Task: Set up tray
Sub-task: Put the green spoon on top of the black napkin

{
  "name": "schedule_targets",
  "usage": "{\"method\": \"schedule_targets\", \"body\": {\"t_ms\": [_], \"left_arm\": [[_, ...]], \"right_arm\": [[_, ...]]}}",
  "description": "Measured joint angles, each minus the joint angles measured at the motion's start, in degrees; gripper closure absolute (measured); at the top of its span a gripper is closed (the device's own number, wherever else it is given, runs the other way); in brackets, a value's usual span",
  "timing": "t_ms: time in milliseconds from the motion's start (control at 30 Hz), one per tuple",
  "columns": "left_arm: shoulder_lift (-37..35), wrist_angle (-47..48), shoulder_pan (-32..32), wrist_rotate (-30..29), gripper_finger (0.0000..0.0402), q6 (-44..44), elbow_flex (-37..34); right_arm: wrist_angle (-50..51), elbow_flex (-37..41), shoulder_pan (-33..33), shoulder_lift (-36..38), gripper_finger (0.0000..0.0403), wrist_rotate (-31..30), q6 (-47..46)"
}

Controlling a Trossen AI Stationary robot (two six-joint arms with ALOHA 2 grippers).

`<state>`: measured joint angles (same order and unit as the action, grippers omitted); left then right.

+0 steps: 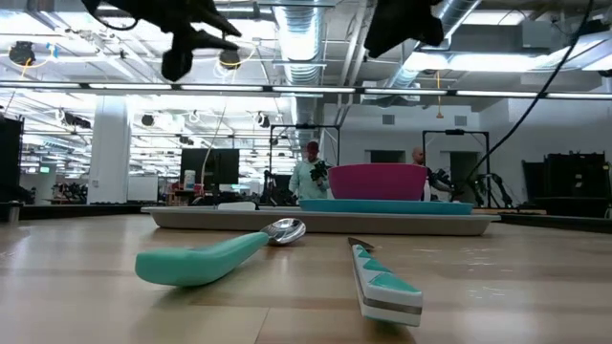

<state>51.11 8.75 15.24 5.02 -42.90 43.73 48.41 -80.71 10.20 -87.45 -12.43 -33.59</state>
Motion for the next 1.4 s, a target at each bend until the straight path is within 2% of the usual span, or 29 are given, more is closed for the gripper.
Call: {"method": "schedule_targets", "body": {"t_ms": [200,333,500,700,900,967,1033,1200,1333,1400], "left_arm": [[-3.6,2.04,-5.86,-6.94,0.0333,2.64,-0.26],[-6.1,1.38,-10.11,-10.52,0.0333,0.44,-4.85],[-9.4,-6.12,-14.84,-11.83,0.0333,-2.9,-12.1],[-13.12,-13.83,-19.51,-11.95,0.0333,0.09,-18.47],[-16.54,-16.88,-23.35,-12.08,0.0333,5.22,-22.44],[-17.29,-17.16,-24.07,-14.0,0.0333,5.73,-23.51],[-17.77,-17.02,-24.59,-15.93,0.0333,6.85,-24.24],[-17.9,-13.18,-24.63,-16.25,0.0333,12.42,-24.56],[-17.9,-12.33,-24.63,-15.9,0.0333,5.37,-24.6],[-17.9,-12.5,-24.63,-16.01,0.0333,4.76,-24.59]], "right_arm": [[-13.98,11.45,1.46,7.43,0.0337,2.92,-0.94],[-16.84,14.36,2.36,9.95,0.0337,3.17,-0.66],[-17.95,18.37,3.73,11.97,0.0337,3.33,0.43],[-23.03,25.14,4.76,14.16,0.0337,3.54,-4.0],[-27.67,26.65,5.59,14.44,0.0337,3.51,-5.42],[-28.49,26.65,5.5,14.44,0.0337,3.51,-5.43],[-28.53,26.65,5.44,14.44,0.0337,3.5,-5.44],[-28.57,26.65,5.44,14.44,0.0337,3.42,-5.44],[-28.75,26.65,5.44,14.44,0.0337,3.42,-6.77],[-28.76,26.65,5.43,14.44,0.0337,3.42,-9.42]]}}
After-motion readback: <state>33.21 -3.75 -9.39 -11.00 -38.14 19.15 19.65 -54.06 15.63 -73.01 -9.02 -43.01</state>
